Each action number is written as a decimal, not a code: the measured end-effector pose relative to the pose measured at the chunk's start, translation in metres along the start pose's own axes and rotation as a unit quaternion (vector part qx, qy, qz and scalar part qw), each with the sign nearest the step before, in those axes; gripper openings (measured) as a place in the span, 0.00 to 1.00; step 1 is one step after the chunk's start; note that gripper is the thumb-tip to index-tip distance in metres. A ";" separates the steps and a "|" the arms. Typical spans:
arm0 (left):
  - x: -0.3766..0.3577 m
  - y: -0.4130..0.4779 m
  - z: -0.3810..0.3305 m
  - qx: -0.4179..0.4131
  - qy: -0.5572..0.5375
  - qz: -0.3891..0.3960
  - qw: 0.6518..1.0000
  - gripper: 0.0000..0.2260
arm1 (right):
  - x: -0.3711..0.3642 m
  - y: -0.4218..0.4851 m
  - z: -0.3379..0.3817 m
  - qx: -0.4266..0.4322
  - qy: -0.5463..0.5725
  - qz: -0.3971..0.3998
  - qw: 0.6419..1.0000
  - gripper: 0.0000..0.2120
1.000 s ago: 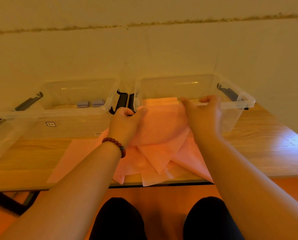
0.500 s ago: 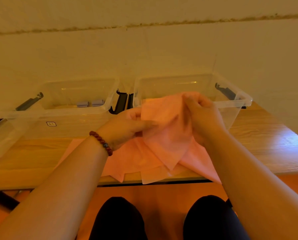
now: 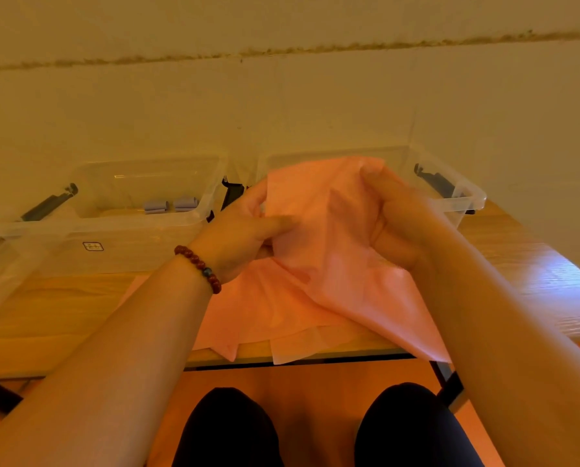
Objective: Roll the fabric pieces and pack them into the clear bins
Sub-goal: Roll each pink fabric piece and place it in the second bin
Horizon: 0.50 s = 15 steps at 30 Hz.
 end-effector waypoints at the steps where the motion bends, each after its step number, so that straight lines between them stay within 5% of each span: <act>1: 0.003 0.001 0.001 0.003 0.006 -0.017 1.000 0.11 | -0.002 0.002 0.001 -0.006 -0.007 0.008 1.000 0.10; 3: 0.014 0.003 0.002 0.009 0.030 -0.086 0.996 0.02 | 0.003 0.009 -0.003 0.003 -0.120 -0.008 0.993 0.18; 5: 0.022 0.005 0.005 0.023 0.028 -0.133 0.990 0.06 | 0.014 0.016 -0.001 0.036 -0.256 -0.057 0.964 0.20; 9: 0.000 0.006 0.014 0.056 -0.012 -0.026 0.998 0.09 | 0.022 0.016 0.025 0.160 -0.436 -0.150 0.873 0.18; 11: -0.004 0.005 0.017 0.051 0.018 -0.005 0.999 0.11 | 0.019 0.014 0.034 0.199 -0.484 -0.152 0.838 0.12; 15: 0.020 0.014 0.014 0.022 0.029 -0.125 0.991 0.05 | 0.026 0.014 0.041 0.215 -0.479 -0.192 0.829 0.10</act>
Point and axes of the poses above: each hand's wrist, its own y-axis towards the middle knuckle, its own x-axis out of the back of the hand, z = x × y, the point moved 10 cm from there along y, towards the middle knuckle, and after that the axes turned 10 degrees about -z, right-handed, at the moved point
